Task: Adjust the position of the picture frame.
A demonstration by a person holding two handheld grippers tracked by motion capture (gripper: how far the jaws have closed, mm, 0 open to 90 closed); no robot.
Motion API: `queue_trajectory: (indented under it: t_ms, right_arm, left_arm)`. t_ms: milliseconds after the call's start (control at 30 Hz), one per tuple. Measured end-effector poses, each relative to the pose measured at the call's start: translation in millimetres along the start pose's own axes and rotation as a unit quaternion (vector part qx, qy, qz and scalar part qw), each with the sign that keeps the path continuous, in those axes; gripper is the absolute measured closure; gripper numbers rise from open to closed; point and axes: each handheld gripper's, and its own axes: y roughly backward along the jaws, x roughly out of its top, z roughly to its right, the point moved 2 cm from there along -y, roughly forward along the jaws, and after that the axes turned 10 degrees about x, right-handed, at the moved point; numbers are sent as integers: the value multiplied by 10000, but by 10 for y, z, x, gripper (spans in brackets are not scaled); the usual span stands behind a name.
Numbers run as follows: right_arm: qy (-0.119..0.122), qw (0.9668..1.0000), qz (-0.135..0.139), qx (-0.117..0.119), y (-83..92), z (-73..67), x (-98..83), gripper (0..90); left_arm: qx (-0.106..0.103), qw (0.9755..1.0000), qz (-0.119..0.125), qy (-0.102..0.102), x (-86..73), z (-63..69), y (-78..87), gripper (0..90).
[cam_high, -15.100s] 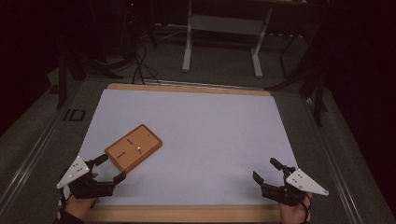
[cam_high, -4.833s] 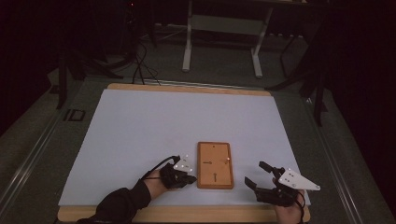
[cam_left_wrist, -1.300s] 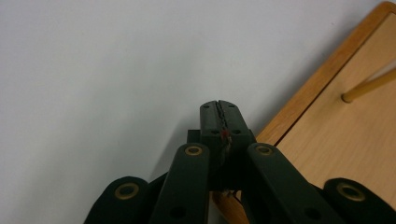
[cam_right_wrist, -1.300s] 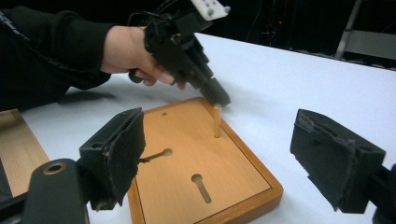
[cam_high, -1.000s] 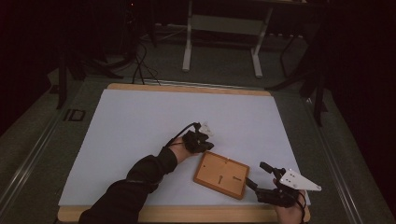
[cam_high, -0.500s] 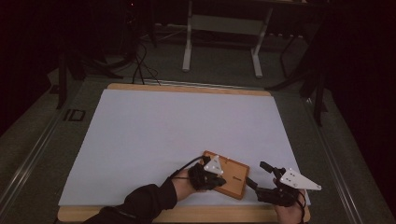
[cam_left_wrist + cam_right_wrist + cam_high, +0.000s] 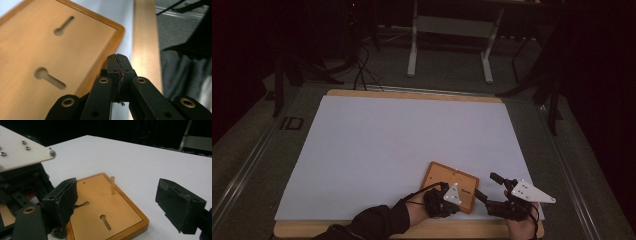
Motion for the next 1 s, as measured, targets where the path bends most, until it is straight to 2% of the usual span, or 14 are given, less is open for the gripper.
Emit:
queue_trajectory:
  t_ms: [33, 100, 367, 433, 567, 867, 900, 1000]
  right_arm:
    - [1, 10000, 16, -9, 6, 4, 3, 174]
    - [-8, 10000, 36, -22, 18, 5, 5, 174]
    - [7, 10000, 46, -28, 30, 6, 7, 173]
    - [6, 10000, 56, -33, 34, 9, 9, 173]
    - [7, 10000, 55, -51, 43, 10, 10, 174]
    - [6, 10000, 46, -44, 38, 6, 8, 174]
    - [11, 10000, 41, -44, 39, 5, 7, 173]
    - [11, 10000, 35, -44, 45, 2, 5, 174]
  left_arm:
    - [-27, 10000, -10, 28, 18, -5, -18, 900]
    - [48, 9999, -29, -93, 55, 7, -48, 900]
    - [148, 9998, 30, 127, 101, -82, -141, 900]
    - [250, 9994, 53, 221, 141, -120, -192, 900]
    - [416, 9989, 47, 192, 194, -161, -259, 900]
    - [418, 9981, 113, 428, 240, -261, -322, 900]
    - [411, 9977, 146, 525, 247, -284, -338, 900]
    - [465, 9974, 156, 532, 265, -303, -357, 900]
